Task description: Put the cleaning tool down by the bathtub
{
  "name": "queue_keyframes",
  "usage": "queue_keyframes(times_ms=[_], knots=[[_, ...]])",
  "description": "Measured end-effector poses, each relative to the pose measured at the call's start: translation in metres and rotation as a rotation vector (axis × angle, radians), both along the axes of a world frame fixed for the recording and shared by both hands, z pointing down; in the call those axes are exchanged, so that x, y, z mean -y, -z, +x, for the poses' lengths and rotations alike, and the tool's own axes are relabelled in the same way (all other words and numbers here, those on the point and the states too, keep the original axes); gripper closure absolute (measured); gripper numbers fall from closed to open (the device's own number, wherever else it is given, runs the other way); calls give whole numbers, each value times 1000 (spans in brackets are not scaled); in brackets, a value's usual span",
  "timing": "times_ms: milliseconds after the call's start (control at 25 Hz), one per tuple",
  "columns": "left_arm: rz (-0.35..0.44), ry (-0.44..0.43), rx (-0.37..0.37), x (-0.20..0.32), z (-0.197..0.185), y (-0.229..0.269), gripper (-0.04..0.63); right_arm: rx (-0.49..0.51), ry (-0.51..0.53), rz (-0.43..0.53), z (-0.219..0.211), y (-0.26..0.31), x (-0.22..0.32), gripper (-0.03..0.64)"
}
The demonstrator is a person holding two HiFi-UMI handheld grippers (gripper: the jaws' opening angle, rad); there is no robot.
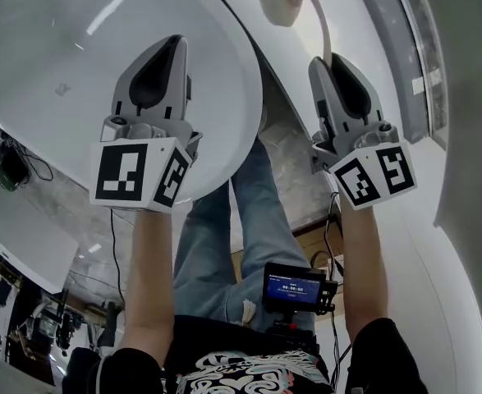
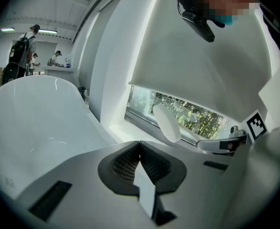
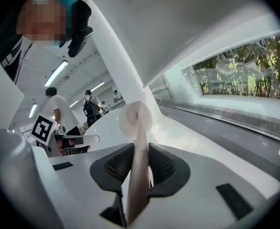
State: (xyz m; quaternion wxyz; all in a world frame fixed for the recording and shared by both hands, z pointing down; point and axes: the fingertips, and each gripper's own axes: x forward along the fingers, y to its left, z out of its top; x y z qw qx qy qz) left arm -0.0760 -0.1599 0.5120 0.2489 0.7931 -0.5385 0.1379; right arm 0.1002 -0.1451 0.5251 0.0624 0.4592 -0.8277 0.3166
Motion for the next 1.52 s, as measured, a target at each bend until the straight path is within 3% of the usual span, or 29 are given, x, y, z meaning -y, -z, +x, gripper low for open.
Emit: queue_keyframes(times_ms=[680,1000,1240,1520], knots=[[-88,-17,23,6,13,-72,580,-81,10,-67,14,-87,11,506],[-107,-37,23,13,23,-93,580,-163,52,-92,20,-132,18,506],[-95,-24,32,24,18,-95,580,-402,141,-54,25,-158,18,506],[-112,37,34,27,-9,-104,580,-671,243,59,17,-180,15,506]])
